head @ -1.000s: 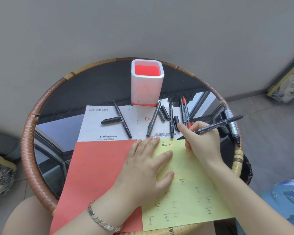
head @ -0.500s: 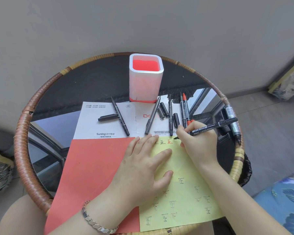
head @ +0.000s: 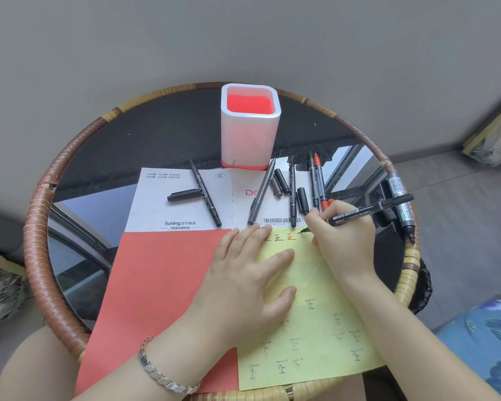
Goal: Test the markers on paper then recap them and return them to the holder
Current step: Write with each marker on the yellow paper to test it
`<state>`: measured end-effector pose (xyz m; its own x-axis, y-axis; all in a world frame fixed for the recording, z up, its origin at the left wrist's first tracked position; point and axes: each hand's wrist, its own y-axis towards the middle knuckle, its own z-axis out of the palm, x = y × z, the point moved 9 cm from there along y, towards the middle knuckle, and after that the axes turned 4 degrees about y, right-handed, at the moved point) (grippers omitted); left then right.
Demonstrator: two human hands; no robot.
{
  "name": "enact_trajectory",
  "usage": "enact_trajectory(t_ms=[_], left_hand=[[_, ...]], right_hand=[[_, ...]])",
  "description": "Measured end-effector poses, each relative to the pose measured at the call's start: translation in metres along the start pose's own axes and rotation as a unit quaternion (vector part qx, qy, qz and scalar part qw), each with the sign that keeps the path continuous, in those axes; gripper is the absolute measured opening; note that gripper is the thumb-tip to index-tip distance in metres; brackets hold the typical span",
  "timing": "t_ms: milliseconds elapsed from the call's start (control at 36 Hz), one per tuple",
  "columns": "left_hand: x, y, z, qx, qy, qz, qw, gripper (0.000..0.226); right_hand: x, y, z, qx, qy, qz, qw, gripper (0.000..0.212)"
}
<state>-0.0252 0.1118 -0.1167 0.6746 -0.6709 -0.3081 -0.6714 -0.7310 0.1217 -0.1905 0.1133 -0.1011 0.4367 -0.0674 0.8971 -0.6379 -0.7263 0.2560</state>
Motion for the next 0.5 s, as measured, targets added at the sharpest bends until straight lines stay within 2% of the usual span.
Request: enact_trajectory(t_ms=[167, 306, 500], left_hand=[[0.0005, 0.0, 0.0005, 0.003, -0.003, -0.002, 1.0, 0.046], [0.0001, 0.0002, 0.0001, 0.001, -0.008, 0.0, 1.0, 0.046], [0.0002, 0.0001, 0.0003, -0.002, -0.011, 0.002, 1.0, 0.046]], right_hand=[[-0.0003, 0.0009, 0.0027, 0.008, -0.012, -0.01, 1.0, 0.031], [0.0057, -0.0016, 0.0015, 0.002, -0.03, -0.031, 0.999, 0.025], [0.0038, 0.0, 0.0005, -0.005, -0.022, -0.019, 1.0, 0.023]])
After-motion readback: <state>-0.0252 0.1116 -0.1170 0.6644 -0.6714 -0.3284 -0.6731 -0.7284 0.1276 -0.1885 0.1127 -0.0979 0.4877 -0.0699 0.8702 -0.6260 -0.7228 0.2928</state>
